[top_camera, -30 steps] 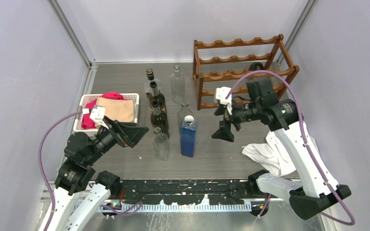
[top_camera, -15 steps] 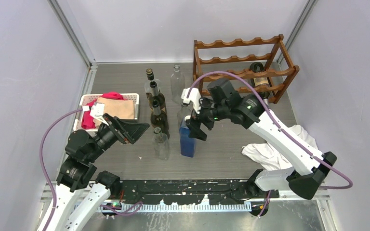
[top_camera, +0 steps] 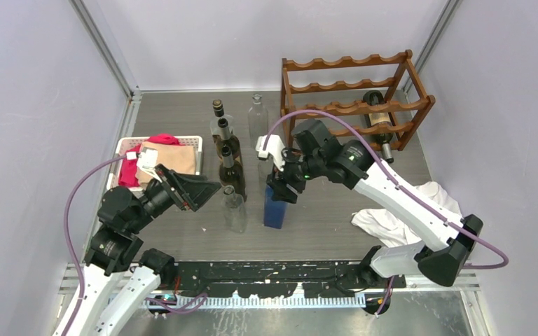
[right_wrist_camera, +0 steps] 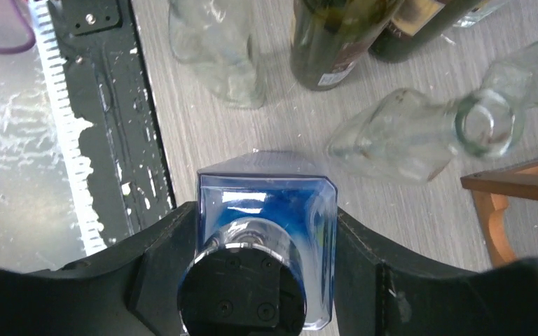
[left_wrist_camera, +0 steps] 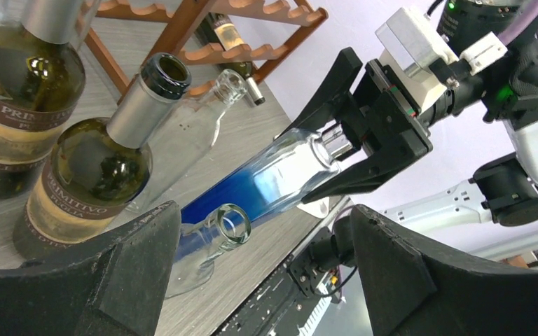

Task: Put the wine bottle on the wine rack
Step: Pick up the wine bottle from the center of the board.

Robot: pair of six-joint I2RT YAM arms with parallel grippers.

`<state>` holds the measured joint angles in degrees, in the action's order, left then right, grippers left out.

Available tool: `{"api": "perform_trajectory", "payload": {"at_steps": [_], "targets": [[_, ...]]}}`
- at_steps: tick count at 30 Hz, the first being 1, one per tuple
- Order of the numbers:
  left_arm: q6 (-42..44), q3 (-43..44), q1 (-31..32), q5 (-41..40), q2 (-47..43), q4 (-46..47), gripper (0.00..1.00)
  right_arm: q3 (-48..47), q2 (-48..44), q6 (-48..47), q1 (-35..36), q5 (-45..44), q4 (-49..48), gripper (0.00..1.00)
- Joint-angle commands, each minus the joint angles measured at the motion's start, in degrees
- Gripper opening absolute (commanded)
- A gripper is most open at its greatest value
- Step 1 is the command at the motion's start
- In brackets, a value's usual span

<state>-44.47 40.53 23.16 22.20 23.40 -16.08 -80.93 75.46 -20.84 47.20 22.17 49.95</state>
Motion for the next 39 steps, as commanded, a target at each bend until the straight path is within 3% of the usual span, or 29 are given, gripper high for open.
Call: {"api": "perform_trajectory", "payload": {"at_steps": [1, 9, 13, 16, 19, 24, 26, 28, 35, 39], "targets": [[2.03, 1.74, -0.31, 5.29, 1.26, 4.04, 0.9, -0.5, -6.01, -5.5, -6.68, 10.11, 5.44, 0.05], [2.92, 9.08, -0.31, 14.4, 6.72, 7.08, 0.89, -5.74, -7.85, -13.83, -26.94, 28.68, 19.88, 0.01], [2.5, 13.25, 0.66, 19.4, 11.86, 8.58, 0.85, -7.74, -6.42, -15.45, -35.92, 33.2, 24.32, 0.01], [4.67, 16.2, 5.06, 19.57, 15.68, 8.58, 0.84, -8.57, -4.68, -13.08, -41.74, 35.52, 24.19, 0.01], [11.23, 19.44, 15.56, 13.37, 19.4, 5.23, 0.84, -8.89, -2.85, -7.58, -46.35, 38.38, 22.18, 0.01], [28.36, 29.48, 41.91, -15.18, 30.36, -9.69, 0.84, -6.85, -1.1, 0.23, -53.51, 41.96, 18.34, 0.01], [32.53, 33.88, 48.46, -25.3, 35.51, -12.8, 0.84, -6.01, -0.37, 0.57, -55.97, 43.6, 19.46, 0.01], [35.07, 38.24, 51.27, -29.6, 40.94, -15.54, 0.85, -5.19, 0.73, -0.66, -58.52, 45.49, 21.79, 0.01], [42.83, 49.34, 51.58, -36.48, 57.65, -20.64, 0.89, -5.74, 7.67, -15.43, -62.75, 48.56, 38.16, 0.01], [46.68, 53.4, 49.59, -34.82, 65.67, -21.66, 0.92, -4.73, 10.86, -20.88, -63.17, 49.54, 43.2, 0.01]]}}
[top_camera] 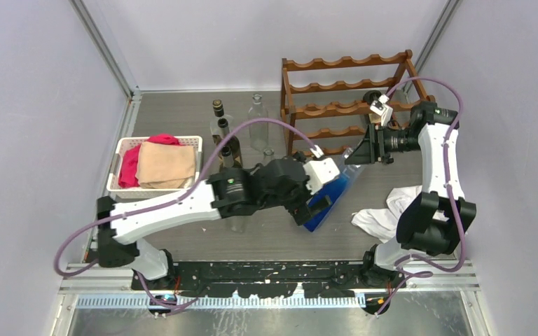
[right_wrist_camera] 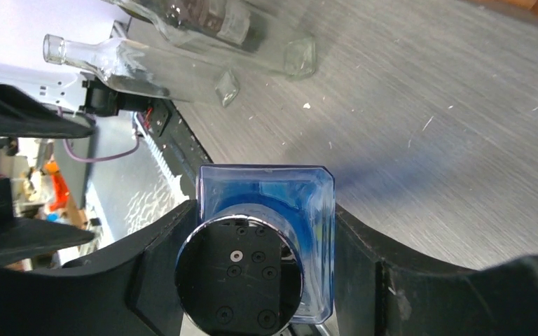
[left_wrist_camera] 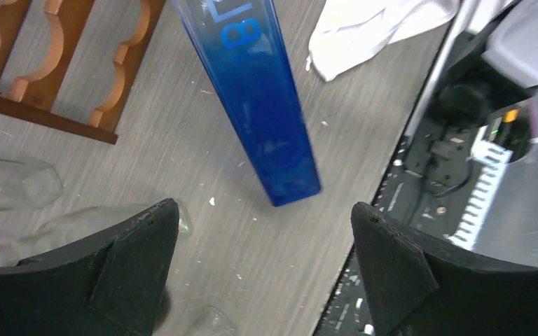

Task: Put the wine bottle on the wine rack
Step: Pick up the wine bottle from the center of the board.

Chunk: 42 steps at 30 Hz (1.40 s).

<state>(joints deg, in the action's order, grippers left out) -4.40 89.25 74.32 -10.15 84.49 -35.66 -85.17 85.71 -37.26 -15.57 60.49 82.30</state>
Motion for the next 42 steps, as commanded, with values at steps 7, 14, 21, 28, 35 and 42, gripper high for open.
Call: {"api": "perform_trajectory", "payload": {"at_steps": [7, 14, 21, 28, 35, 42], "targets": [[5.3, 4.93, -3.66, 5.64, 10.22, 5.54, 0.96, 2.71, 0.75, -1.49, -2.04, 11.49, 7.7, 0.01], [0.29, -3.99, -3.66, 3.24, 11.49, 19.19, 1.0, 5.98, -0.32, 3.04, -2.65, 11.64, 2.16, 0.01], [1.27, -5.54, -3.74, 0.42, 16.77, 23.19, 1.0, 5.43, 1.41, 0.7, -3.0, 12.39, 4.15, 0.01], [1.68, -8.84, -4.63, -0.28, 20.0, 27.74, 0.98, 5.09, 2.13, -1.69, -3.9, 12.68, 6.1, 0.01], [-0.74, -10.21, -4.63, 0.26, 22.77, 30.85, 0.85, 4.18, 3.47, -4.71, -4.28, 13.16, 8.9, 0.01], [-0.2, -8.32, -6.11, 9.41, 24.9, 27.86, 0.06, 4.03, 4.46, -8.06, -5.23, 12.5, 11.53, 0.02]]}}
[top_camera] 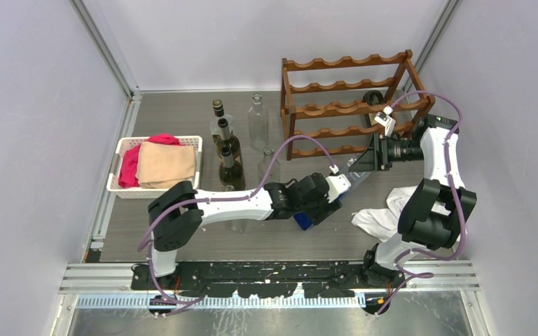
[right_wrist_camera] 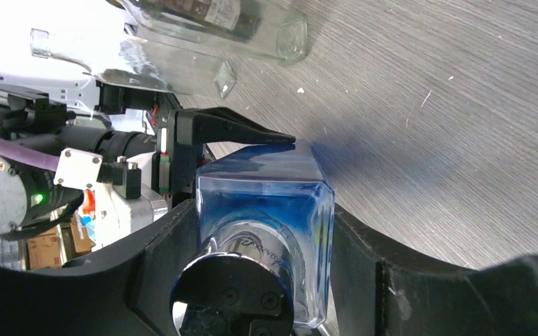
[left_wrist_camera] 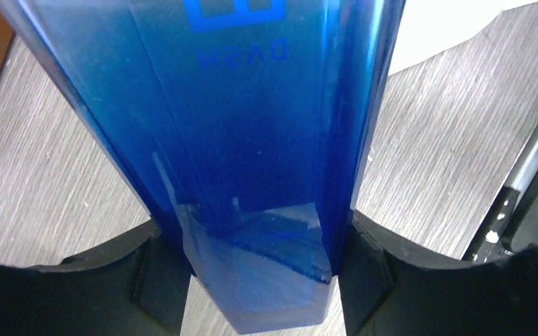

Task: Put the wine bottle on the wine rack
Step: Pick up the wine bottle from the center of the board.

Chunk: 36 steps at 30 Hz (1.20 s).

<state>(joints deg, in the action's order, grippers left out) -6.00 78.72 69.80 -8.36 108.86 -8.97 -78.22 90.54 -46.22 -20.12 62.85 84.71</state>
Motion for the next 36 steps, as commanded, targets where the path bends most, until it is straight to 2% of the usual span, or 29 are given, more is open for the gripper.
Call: {"api": "perform_trajectory", "payload": {"at_steps": [1, 2, 6, 9, 13, 16, 23, 26, 31, 36], "targets": [[1.04, 2.38, -2.21, 9.9, 0.43, 0.67, 0.0, -2.87, -0.1, 0.08, -0.83, 9.76, 9.61, 0.03], [1.02, 2.28, -2.93, 12.21, 0.14, 0.43, 0.0, -2.84, 0.07, -1.01, -0.99, 9.25, 10.25, 0.06], [1.67, 0.62, -5.84, 20.89, -1.44, 1.24, 0.0, -3.41, 0.35, -6.97, -2.36, 6.1, 13.4, 0.46], [4.88, -0.19, -6.94, 24.51, -2.15, 1.21, 0.0, -4.03, -0.03, -10.46, -4.19, 2.64, 14.37, 0.72], [9.62, 1.17, -7.04, 24.94, -1.71, -2.18, 0.0, -4.75, -1.04, -14.31, -6.53, -2.43, 14.69, 0.89], [12.34, 2.0, -6.96, 24.68, -1.33, -4.37, 0.0, -5.66, -2.0, -15.63, -9.45, -5.3, 13.64, 0.96], [17.12, 2.97, -6.98, 26.11, -1.3, -7.4, 0.0, -8.55, -5.42, -24.86, -14.17, -8.51, 14.87, 1.0], [19.09, 3.56, -6.64, 26.48, -1.0, -8.59, 0.0, -4.59, -9.74, -35.59, -14.15, -7.54, 14.87, 1.0], [20.76, 3.89, -5.89, 26.91, -0.51, -8.32, 0.0, 7.96, -16.15, -57.5, -12.4, -5.77, 14.78, 1.0], [20.57, 2.75, -5.55, 25.2, -1.15, -5.72, 0.0, 18.04, -15.74, -72.68, -6.99, -12.88, 14.75, 1.0]]}}
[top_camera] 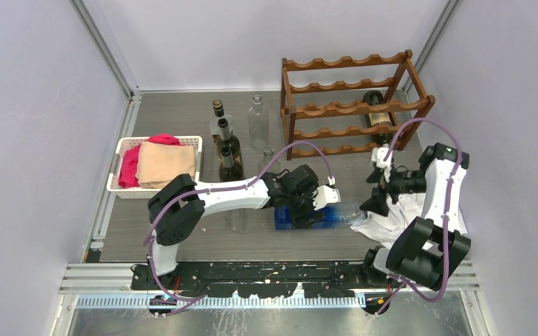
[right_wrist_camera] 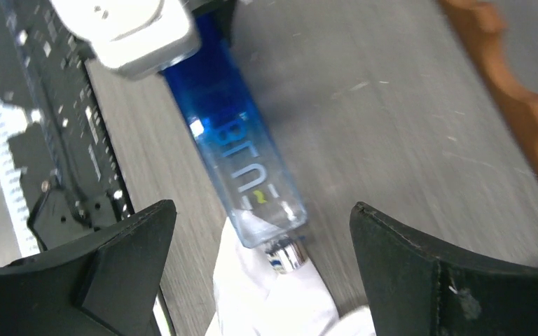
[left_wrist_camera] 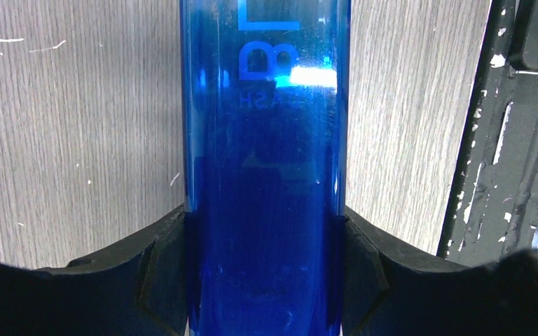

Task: Put the wine bottle on the wine rack
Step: Pick up the wine bottle from the center of the board.

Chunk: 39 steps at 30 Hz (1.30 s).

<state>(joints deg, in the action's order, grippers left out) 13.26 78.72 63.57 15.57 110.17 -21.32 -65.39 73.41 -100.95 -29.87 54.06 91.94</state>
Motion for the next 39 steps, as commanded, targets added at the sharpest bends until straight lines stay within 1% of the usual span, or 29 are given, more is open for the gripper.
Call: {"api": "perform_trajectory", "payload": {"at_steps": [1, 2, 5, 8, 9, 14, 20, 26, 28, 30, 34, 37, 39], "targets": [[1.17, 2.17, 0.72, 0.92, -2.9, 7.59, 0.0, 6.61, 2.27, -20.99, 2.87, -4.82, 7.5, 1.0], [0.96, 1.52, 0.69, 0.56, -3.42, 8.72, 0.0, 7.74, 3.3, -24.63, 3.0, -5.71, 7.54, 1.0], [0.55, 0.32, 0.78, -0.44, -4.5, 11.16, 0.0, 9.51, 6.74, -31.0, 4.07, -7.4, 7.7, 1.0], [0.54, -0.54, 1.0, -0.58, -5.2, 13.36, 0.0, 9.87, 9.96, -32.56, 6.14, -6.25, 6.7, 1.0], [0.54, -0.7, 1.11, -0.75, -5.27, 13.62, 0.0, 10.15, 10.4, -32.34, 6.86, -5.99, 4.92, 1.0], [0.98, -1.86, 1.52, -2.06, -5.64, 15.69, 0.0, 13.54, 10.63, -27.7, 11.19, -8.21, -6.71, 0.99], [1.46, -3.65, 1.98, -2.13, -6.2, 18.92, 0.0, 17.46, 8.27, -20.28, 12.65, -6.86, -18.53, 0.99], [1.6, -4.17, 2.13, -1.86, -6.15, 20.62, 0.0, 22.18, 6.98, -16.96, 16.39, -11.47, -27.18, 0.98], [1.69, -4.46, 2.08, -1.82, -6.27, 21.02, 0.0, 23.83, 5.99, -14.1, 16.9, -11.77, -31.23, 0.98], [1.76, -4.73, 2.12, -1.92, -6.28, 21.06, 0.0, 24.05, 6.17, -13.11, 17.31, -12.34, -32.55, 0.94], [1.95, -5.09, 2.16, -1.89, -6.04, 21.76, 0.0, 23.48, 7.93, -12.25, 18.08, -15.06, -33.37, 0.77], [1.84, -5.21, 2.12, -1.71, -5.81, 22.99, 0.0, 23.6, 8.06, -11.77, 18.09, -15.2, -33.97, 0.77], [1.62, -5.55, 2.15, -1.77, -5.76, 23.88, 0.0, 24.17, 7.27, -10.91, 18.09, -14.45, -35.08, 0.8]]}}
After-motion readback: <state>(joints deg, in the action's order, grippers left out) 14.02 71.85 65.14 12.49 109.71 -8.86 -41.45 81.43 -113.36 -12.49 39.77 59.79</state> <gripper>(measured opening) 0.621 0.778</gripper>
